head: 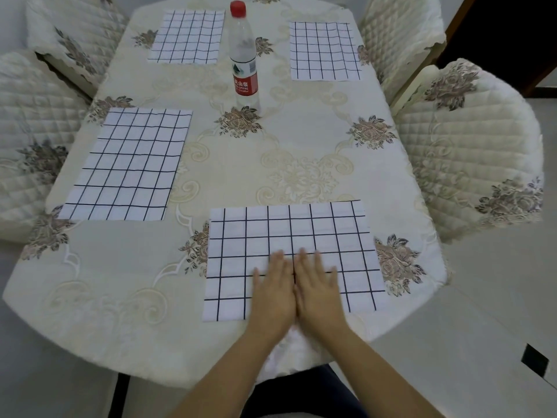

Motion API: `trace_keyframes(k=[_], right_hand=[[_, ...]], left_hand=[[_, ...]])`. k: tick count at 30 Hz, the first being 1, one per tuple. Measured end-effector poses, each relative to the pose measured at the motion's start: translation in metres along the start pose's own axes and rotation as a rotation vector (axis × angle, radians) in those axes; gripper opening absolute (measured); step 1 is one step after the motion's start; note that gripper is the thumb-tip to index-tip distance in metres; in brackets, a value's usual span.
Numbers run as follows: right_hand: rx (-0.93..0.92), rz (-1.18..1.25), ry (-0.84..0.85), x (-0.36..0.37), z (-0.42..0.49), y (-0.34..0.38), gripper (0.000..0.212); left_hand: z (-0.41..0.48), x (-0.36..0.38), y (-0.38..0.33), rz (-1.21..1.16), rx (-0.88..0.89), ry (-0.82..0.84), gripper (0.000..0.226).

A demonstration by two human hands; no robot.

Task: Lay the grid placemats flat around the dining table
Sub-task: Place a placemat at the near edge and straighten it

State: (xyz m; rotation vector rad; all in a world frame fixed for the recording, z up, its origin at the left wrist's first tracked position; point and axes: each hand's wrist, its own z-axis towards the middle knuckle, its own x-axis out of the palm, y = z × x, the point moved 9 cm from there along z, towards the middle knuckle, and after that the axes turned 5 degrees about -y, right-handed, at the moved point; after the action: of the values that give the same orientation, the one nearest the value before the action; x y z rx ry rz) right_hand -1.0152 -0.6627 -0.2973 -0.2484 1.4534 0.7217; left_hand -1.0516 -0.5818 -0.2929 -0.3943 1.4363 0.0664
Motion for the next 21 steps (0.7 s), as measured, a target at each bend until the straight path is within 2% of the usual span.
trace_keyframes(k=[2,5,10,14,16,17,19,21], right_hand=[[-0.009,0.005,0.013,0.010,0.000,0.006,0.054],[-0.026,-0.046,0.039,0.009,-0.004,-0.022,0.054],[0.198,-0.083,0.022,-0.021,-0.008,-0.111,0.057],[0.245,-0.082,-0.007,-0.029,-0.006,-0.130,0.057],[0.255,-0.049,-0.023,-0.028,0.002,-0.115,0.056],[0.215,-0.026,-0.030,-0.026,0.007,-0.096,0.056],[0.072,0.002,-0.023,-0.013,0.019,-0.048,0.055],[-0.041,0.011,0.011,0.004,0.026,-0.008,0.055]], left_hand=[[-0.001,0.006,-0.007,-0.027,0.007,0.002,0.055],[-0.008,0.006,0.020,0.014,0.003,0.031,0.056],[-0.012,-0.008,0.103,0.066,-0.194,-0.013,0.059],[-0.011,-0.017,0.135,0.087,-0.277,-0.035,0.058],[-0.001,-0.021,0.118,0.090,-0.260,-0.076,0.057],[0.006,-0.020,0.098,0.080,-0.197,-0.088,0.054],[0.020,-0.007,0.050,0.027,-0.041,-0.077,0.051],[0.027,0.009,0.015,0.017,0.038,-0.045,0.056]])
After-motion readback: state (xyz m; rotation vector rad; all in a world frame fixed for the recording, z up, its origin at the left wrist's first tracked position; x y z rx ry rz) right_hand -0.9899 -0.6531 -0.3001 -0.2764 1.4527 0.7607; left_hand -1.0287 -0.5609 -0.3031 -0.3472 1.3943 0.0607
